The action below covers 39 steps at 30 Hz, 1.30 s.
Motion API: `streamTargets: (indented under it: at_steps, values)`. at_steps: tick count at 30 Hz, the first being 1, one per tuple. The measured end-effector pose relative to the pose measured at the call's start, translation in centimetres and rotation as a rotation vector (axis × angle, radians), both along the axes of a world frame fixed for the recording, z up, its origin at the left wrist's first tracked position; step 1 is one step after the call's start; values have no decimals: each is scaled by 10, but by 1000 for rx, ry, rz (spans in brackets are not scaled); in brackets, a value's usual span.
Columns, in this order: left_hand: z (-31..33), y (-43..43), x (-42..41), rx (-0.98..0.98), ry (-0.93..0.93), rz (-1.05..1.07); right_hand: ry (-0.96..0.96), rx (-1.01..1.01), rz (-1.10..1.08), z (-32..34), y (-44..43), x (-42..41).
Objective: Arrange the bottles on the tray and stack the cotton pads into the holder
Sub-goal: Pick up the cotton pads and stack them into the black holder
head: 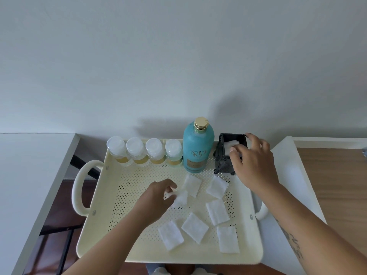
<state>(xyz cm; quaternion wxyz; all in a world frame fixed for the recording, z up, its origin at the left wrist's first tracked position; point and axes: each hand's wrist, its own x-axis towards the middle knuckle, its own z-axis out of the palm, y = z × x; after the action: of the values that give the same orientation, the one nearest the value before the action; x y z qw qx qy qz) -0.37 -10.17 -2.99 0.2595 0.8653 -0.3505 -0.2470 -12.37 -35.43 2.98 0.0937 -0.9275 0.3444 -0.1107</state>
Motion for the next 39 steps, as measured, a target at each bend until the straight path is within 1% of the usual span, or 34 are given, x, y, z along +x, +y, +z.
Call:
streamTargets:
  at_steps: [2,7,9,11,13,14,15,17,20,21,22,23,25,27,29,32,34,36,39]
  values:
    - [4,0,2,-35,81,47,7,-4,3,-1,-1,1]
    - [19,-10,-2,-173,311,245,-6,3,10,0,0,1]
    - [26,-17,-5,-237,451,303,-86,-26,29,4,4,-3]
    - [34,-26,-8,-312,585,360,-205,-57,70,10,12,-9]
    - [41,-35,-11,-384,675,389,-311,-11,124,14,27,-16]
    - [44,-39,-13,-412,713,394,-350,79,134,15,36,-19]
    - [46,-43,-15,-435,752,397,-384,210,121,15,45,-22]
    - [49,-51,-19,-480,838,401,-428,499,24,17,61,-27]
    - [52,-61,-23,-532,953,387,-416,929,-137,16,71,-27]
    - [53,-64,-24,-536,972,372,-422,1031,-163,16,71,-27]
    - [53,-67,-24,-533,984,353,-428,1090,-177,15,70,-27]
    - [53,-69,-25,-527,991,334,-433,1105,-182,15,69,-27]
    - [53,-72,-25,-507,978,305,-439,1054,-181,16,63,-26]
    - [49,-73,-23,-471,912,313,-455,936,-158,20,52,-24]
    - [40,-73,-18,-373,749,342,-474,799,-127,27,35,-21]
    - [20,-68,-11,-192,433,344,-468,657,-137,36,5,-16]
    - [7,-65,-8,-115,289,338,-435,619,-155,39,-13,-12]
    - [-5,-63,-6,-49,176,337,-373,637,-157,38,-24,-6]
    - [-16,-65,-5,28,68,330,-320,676,-156,32,-28,1]
